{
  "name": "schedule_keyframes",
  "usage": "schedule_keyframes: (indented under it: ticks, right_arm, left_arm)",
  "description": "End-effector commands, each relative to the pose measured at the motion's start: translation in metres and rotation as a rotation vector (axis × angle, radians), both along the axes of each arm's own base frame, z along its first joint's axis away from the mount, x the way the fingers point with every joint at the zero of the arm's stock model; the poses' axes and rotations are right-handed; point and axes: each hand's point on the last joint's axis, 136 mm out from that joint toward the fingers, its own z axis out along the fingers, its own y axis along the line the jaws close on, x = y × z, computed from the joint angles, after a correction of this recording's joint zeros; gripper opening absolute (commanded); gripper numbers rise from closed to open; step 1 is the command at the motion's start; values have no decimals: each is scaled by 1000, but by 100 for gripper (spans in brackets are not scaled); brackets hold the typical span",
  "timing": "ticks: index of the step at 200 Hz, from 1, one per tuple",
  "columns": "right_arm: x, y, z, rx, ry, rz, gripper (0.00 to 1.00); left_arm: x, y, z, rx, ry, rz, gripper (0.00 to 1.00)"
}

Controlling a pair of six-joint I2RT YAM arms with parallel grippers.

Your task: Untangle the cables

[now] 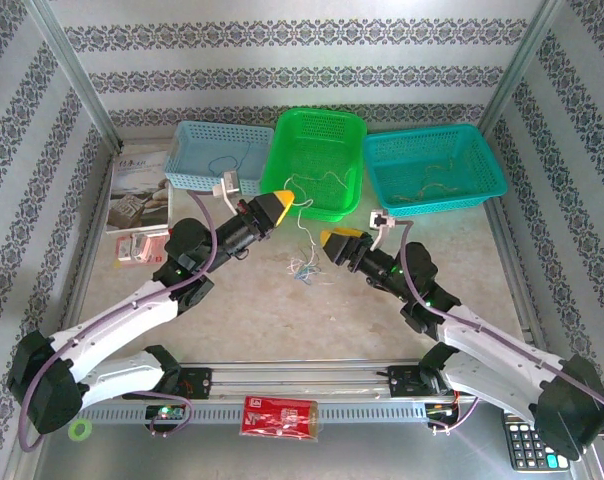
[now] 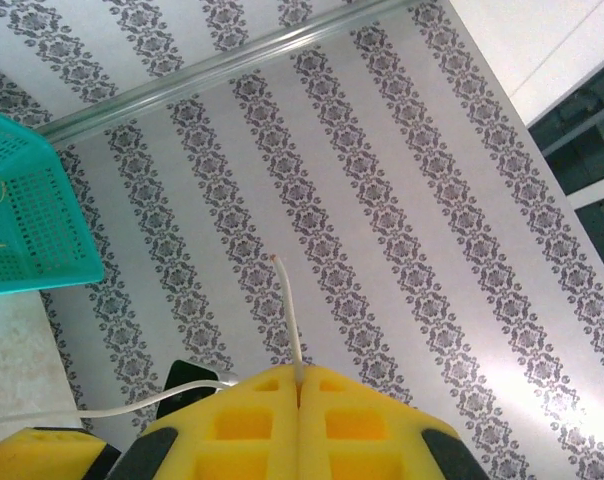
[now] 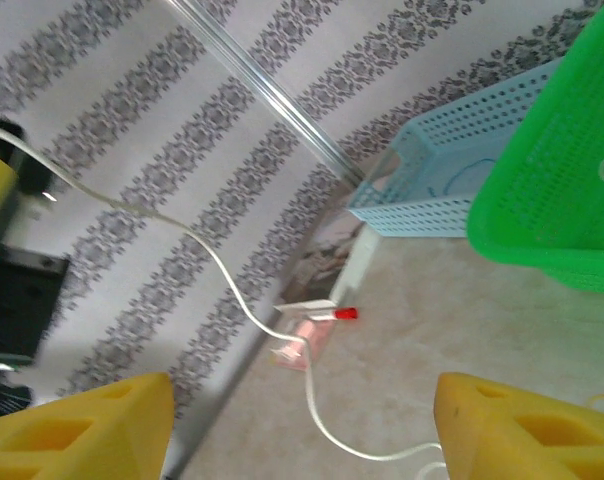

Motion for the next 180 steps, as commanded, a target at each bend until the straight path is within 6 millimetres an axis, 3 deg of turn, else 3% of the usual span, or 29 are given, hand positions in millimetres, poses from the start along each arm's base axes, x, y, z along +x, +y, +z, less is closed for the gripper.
schedule_keyframes:
  ticks: [1,56,92,145,180]
  right_arm:
    - [2,2,-7,-142,-72,6,71]
    - [10,31,-10,-211,-116,49,71]
    - [31,37,-26,-256,-111,-15,66]
    - [54,28,-47,-246,-105,-159,27]
    - [64,12,-63,-253,-79,-268,15]
  left_arm:
    - [-10,-11,10,46,-42,-53,0]
    - [-11,-15,27,50,-64,-74,0]
    - [-12,-17,42,31,-80,-86,0]
    - [-15,-22,98,-70,-145,-137,0]
    - [-20,-22,140,-124,-204,-158,0]
